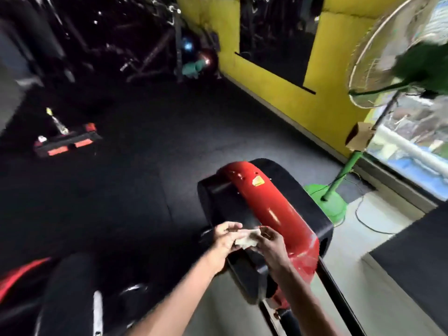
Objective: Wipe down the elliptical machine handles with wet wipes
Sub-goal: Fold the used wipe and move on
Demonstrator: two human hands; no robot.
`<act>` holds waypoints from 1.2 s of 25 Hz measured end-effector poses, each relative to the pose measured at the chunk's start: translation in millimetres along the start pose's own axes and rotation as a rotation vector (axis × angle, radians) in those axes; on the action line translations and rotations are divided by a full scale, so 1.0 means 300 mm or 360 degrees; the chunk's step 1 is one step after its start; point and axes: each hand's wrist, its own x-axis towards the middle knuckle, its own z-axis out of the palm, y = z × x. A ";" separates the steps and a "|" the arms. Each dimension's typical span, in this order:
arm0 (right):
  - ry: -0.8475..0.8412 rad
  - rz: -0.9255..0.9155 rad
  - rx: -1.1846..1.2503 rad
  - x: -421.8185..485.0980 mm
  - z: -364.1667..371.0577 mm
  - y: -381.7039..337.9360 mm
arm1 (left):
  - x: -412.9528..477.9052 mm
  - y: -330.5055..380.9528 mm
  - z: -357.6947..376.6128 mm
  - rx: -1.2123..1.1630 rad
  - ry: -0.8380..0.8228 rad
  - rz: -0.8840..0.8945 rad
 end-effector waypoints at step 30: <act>-0.1580 0.0130 -0.0620 1.219 3.002 -0.176 | 0.971 0.891 -2.468 -0.1187 0.1707 0.0211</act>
